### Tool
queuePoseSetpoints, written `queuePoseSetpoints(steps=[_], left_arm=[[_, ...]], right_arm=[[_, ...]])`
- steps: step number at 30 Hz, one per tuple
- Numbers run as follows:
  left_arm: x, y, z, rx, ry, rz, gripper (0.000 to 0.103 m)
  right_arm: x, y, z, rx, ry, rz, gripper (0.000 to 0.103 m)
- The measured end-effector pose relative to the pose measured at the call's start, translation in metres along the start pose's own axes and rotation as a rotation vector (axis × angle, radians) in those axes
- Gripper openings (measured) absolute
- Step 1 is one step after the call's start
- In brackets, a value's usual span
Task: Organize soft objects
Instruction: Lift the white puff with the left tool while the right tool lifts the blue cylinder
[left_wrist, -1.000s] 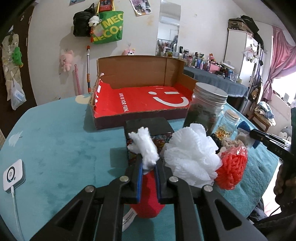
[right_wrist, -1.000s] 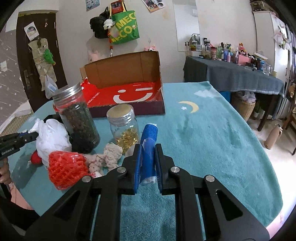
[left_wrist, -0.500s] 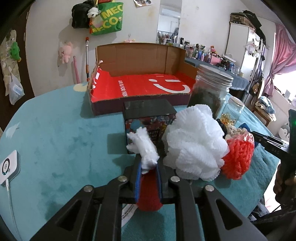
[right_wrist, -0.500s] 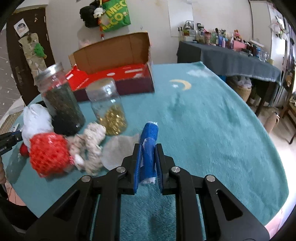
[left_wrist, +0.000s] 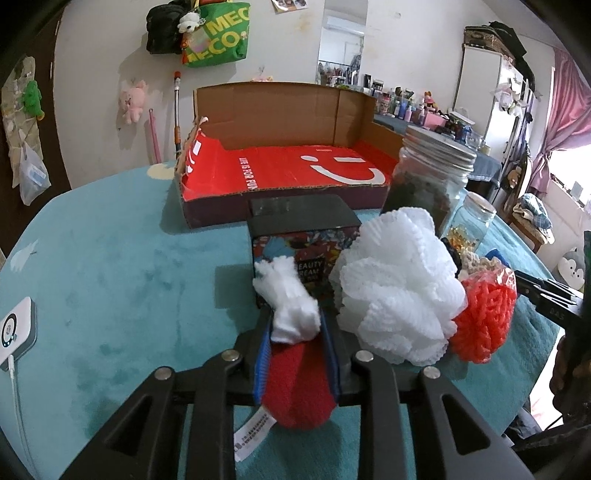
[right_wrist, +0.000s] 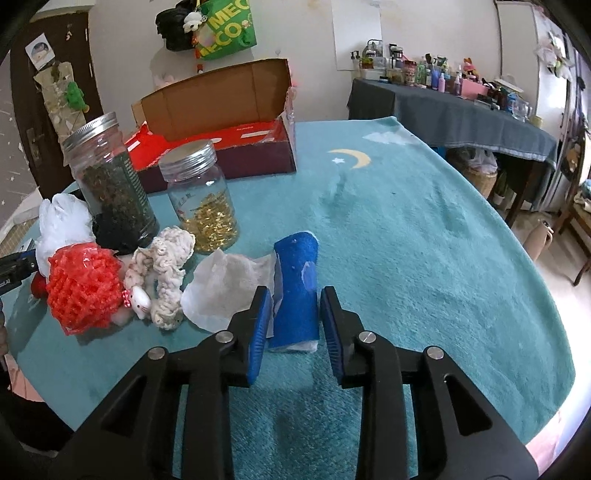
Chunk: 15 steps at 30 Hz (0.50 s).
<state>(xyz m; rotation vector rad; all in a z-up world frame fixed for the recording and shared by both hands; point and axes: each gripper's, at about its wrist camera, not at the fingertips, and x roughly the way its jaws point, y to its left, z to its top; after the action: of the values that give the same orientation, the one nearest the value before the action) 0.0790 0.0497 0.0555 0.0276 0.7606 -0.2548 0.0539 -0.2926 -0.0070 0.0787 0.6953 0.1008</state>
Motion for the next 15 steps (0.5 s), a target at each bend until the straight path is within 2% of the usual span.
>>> queuePoseSetpoints(steps=[1, 3, 9, 10, 11, 12, 15], left_arm=[[0.0, 0.001, 0.001, -0.002, -0.003, 0.002, 0.035], [-0.001, 0.003, 0.002, -0.006, -0.01, 0.003, 0.039], [-0.001, 0.004, 0.005, -0.008, -0.013, 0.006, 0.039], [-0.001, 0.004, 0.005, -0.008, -0.014, 0.006, 0.039], [-0.001, 0.003, 0.006, -0.006, -0.015, 0.008, 0.039], [-0.001, 0.003, 0.006, -0.005, -0.017, 0.008, 0.039], [-0.001, 0.003, 0.008, -0.003, -0.017, 0.008, 0.039]], right_arm=[[-0.001, -0.001, -0.001, 0.001, -0.001, -0.001, 0.027], [-0.003, -0.003, -0.002, 0.006, -0.005, 0.005, 0.027], [-0.006, -0.009, 0.001, 0.032, -0.01, 0.018, 0.03], [-0.006, -0.009, 0.001, 0.034, -0.011, 0.017, 0.037], [-0.006, -0.01, 0.002, 0.036, -0.013, 0.017, 0.057], [-0.007, -0.011, 0.002, 0.038, -0.021, 0.019, 0.063], [-0.009, -0.013, 0.005, 0.038, -0.046, 0.001, 0.065]])
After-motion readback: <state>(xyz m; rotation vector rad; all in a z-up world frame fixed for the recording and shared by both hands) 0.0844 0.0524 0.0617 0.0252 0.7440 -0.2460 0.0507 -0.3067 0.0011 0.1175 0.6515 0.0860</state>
